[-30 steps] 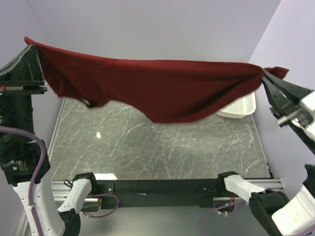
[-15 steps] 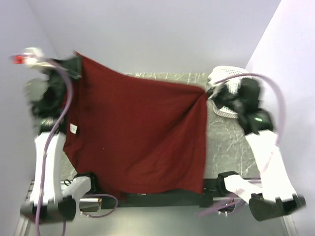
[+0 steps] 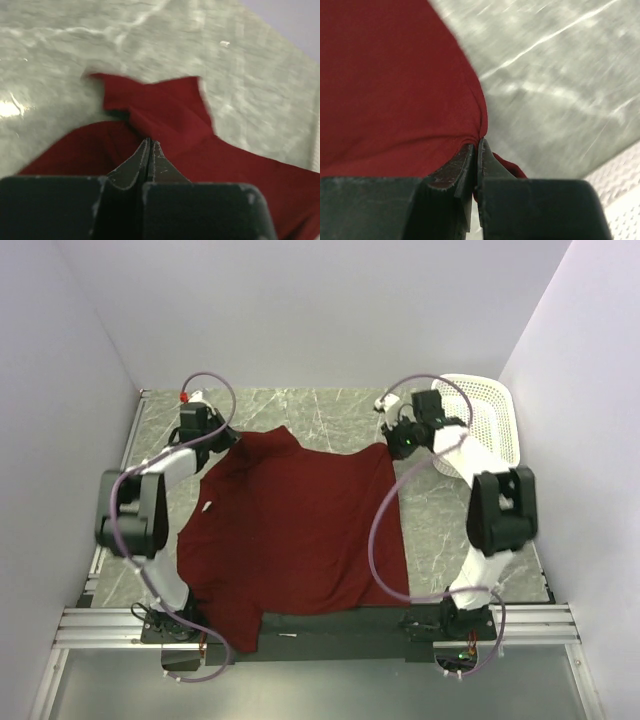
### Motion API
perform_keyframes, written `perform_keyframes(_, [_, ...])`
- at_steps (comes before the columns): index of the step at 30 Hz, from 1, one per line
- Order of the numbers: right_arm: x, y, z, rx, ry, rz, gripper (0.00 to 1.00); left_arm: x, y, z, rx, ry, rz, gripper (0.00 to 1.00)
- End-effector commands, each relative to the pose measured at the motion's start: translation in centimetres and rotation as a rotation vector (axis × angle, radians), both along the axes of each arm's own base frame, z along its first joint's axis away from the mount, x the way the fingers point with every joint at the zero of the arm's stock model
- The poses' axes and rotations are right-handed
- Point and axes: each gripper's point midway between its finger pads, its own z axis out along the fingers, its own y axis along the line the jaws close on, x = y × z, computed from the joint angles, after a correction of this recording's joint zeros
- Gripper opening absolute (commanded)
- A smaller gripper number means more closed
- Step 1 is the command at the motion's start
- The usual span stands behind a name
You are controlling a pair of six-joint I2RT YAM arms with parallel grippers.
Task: Fold and stack the t-shirts
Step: Flatten the tshirt out
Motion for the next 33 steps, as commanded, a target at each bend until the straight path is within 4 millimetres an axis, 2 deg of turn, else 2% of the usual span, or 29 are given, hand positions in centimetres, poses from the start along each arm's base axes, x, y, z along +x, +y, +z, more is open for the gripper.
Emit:
perform_keyframes(1, [4.3,-0.4,1.6,-0.017,-0.044,-0.068,0.00,4.8,1.2,2.7,0.048,-0.108,0.065,0.00])
perform_keyframes(2, [5.5,-0.7,2.3,-0.034,-0.066,-0.094,0.00,5.1,1.4,2.4,0.054,-0.093,0.074,0.00])
perform_keyframes(3, [6.0,-0.9,1.2,-0.046,-0.043,-0.107,0.00,5.5,1.5,2.1,0.057,-0.085,0.082,0.00])
perform_keyframes(4, [6.6,-1.2,0.9,-0.062,-0.039,-0.124,0.00,6.4,1.7,1.8,0.063,-0.079,0.096,0.00])
perform_keyframes(6, [8.3,-2.2,0.2,-0.117,-0.040,-0.175,0.01,6.9,2.0,0.8,0.076,-0.040,0.116,0.00])
perform_keyframes(9, [9.7,-3.6,-0.8,-0.176,-0.026,-0.248,0.19,8.1,2.7,0.2,0.098,-0.014,0.155,0.00])
perform_keyframes(11, [10.1,-4.6,-0.7,-0.213,-0.045,-0.289,0.33,8.8,2.7,0.3,0.102,-0.024,0.155,0.01])
perform_keyframes(13, [9.7,-5.4,-0.5,-0.232,-0.064,-0.330,0.44,9.2,2.5,0.6,0.110,-0.025,0.138,0.16])
perform_keyframes(14, [9.9,-5.5,-0.2,-0.228,-0.083,-0.342,0.55,9.9,2.4,1.4,0.114,-0.039,0.132,0.26])
perform_keyframes(15, [9.8,-5.7,0.2,-0.225,-0.089,-0.350,0.59,10.3,2.5,1.7,0.135,-0.041,0.132,0.44])
perform_keyframes(16, [9.7,-5.6,0.6,-0.218,-0.092,-0.359,0.66,10.6,2.3,2.2,0.147,-0.021,0.123,0.49])
perform_keyframes(18, [9.3,-5.3,2.1,-0.185,-0.109,-0.358,0.67,10.9,3.1,3.4,0.188,-0.033,0.149,0.58])
perform_keyframes(19, [9.0,-5.0,2.7,-0.159,-0.109,-0.354,0.67,10.8,3.7,4.8,0.207,-0.055,0.176,0.60])
perform_keyframes(21, [7.7,-2.7,4.5,-0.042,-0.099,-0.251,0.68,10.4,4.6,6.3,0.249,-0.086,0.194,0.68])
perform_keyframes(22, [6.8,-1.5,4.8,0.003,-0.080,-0.191,0.68,9.7,4.6,7.3,0.256,-0.110,0.186,0.71])
perform_keyframes(23, [4.9,1.1,5.1,0.114,-0.021,-0.064,0.68,9.7,4.8,8.1,0.257,-0.141,0.179,0.73])
perform_keyframes(24, [4.0,2.1,5.7,0.158,-0.008,-0.012,0.68,9.4,4.6,8.2,0.251,-0.150,0.151,0.78])
perform_keyframes(25, [3.0,3.2,6.0,0.209,0.015,0.047,0.68,9.3,4.2,8.3,0.231,-0.158,0.120,0.79])
perform_keyframes(26, [1.7,4.1,5.9,0.251,0.059,0.088,0.68,9.1,2.9,8.1,0.165,-0.162,0.013,0.80])
perform_keyframes(27, [0.6,5.4,6.4,0.334,0.097,0.140,0.68,9.1,2.2,7.6,0.113,-0.144,-0.035,0.86])
perform_keyframes(28, [0.0,6.0,6.6,0.372,0.117,0.157,0.68,9.9,1.4,6.6,0.075,-0.120,-0.084,0.88])
perform_keyframes(29, [-0.5,6.4,6.3,0.403,0.136,0.169,0.68,9.7,-0.4,6.2,0.009,-0.102,-0.189,0.88])
perform_keyframes(30, [-1.3,7.2,7.1,0.458,0.156,0.196,0.68,9.6,-1.2,5.2,-0.019,-0.067,-0.241,0.88])
perform_keyframes(31, [-1.7,7.4,7.2,0.477,0.172,0.206,0.68,10.5,-1.9,4.0,-0.043,-0.048,-0.282,0.88])
perform_keyframes(33, [-2.7,7.8,7.6,0.497,0.189,0.227,0.68,11.1,-2.8,2.6,-0.066,-0.020,-0.316,0.86])
